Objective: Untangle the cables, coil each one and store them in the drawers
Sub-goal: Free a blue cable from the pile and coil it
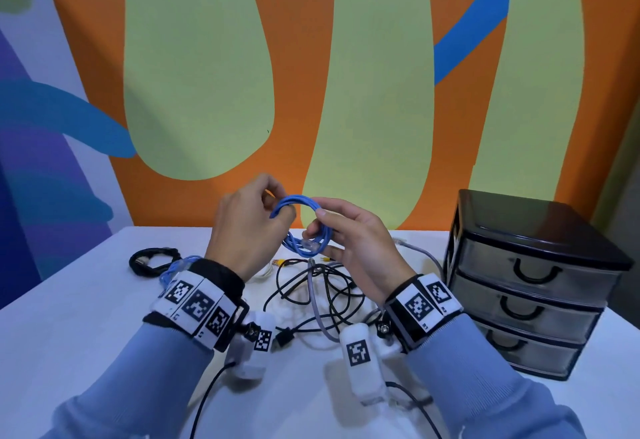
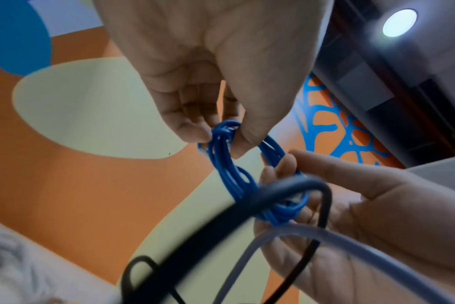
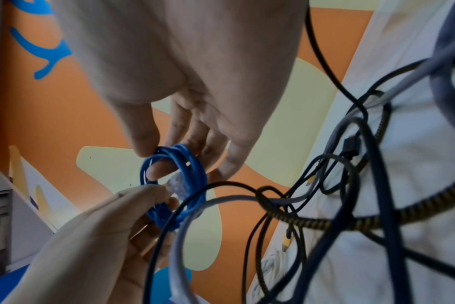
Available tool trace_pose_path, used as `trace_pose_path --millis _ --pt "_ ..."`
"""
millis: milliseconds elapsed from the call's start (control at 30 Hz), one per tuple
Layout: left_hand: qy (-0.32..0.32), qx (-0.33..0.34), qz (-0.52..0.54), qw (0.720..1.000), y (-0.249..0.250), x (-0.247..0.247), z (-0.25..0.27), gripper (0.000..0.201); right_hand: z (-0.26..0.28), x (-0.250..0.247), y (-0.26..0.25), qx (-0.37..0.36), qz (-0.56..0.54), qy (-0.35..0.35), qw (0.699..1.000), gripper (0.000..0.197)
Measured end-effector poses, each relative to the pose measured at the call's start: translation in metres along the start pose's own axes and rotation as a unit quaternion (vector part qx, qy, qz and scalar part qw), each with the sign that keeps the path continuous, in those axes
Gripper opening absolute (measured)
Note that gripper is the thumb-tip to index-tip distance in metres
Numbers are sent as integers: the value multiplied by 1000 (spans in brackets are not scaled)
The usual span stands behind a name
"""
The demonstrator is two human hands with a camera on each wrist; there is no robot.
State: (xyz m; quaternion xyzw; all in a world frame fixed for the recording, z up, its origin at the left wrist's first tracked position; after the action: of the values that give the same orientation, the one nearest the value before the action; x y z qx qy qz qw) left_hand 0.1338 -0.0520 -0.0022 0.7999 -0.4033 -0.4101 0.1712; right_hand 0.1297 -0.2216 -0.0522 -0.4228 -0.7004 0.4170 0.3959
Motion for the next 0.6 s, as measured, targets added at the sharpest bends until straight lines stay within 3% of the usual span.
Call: trace_pose_path --millis 100,200,267,367,400,467,600 --pt "-96 -45 36 994 -5 20 0 20 -3 0 1 -2 -75 10 997 27" --pt "-175 -107 225 953 -4 37 5 30 -4 4 0 -2 -91 19 996 25" --pt "-221 -159 364 891 -2 45 10 26 -3 2 -3 -10 -56 35 998 18" --pt "-269 -234 519 777 -3 55 20 27 -1 -3 -6 -11 -60 51 997 19" --pt "-259 -247 540 762 -5 55 20 27 0 -3 -6 -6 -75 51 996 20" --pt "-205 -261 540 774 -13 55 18 23 0 -3 -3 1 -97 52 994 18" --pt "-33 -255 518 816 -30 40 11 16 -3 4 6 -5 -152 52 987 12"
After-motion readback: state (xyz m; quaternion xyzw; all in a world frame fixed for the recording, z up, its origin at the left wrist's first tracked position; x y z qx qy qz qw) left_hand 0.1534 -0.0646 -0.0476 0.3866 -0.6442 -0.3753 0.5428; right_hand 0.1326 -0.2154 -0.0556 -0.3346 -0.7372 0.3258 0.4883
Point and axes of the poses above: each hand's wrist, its own z-axis away from the middle knuckle, its own x-axis out of the palm, y = z × x, the point moved 9 cm from there along -z, towards the middle knuckle, and after that the axes turned 7 degrees about -y, right-handed, at the moved point
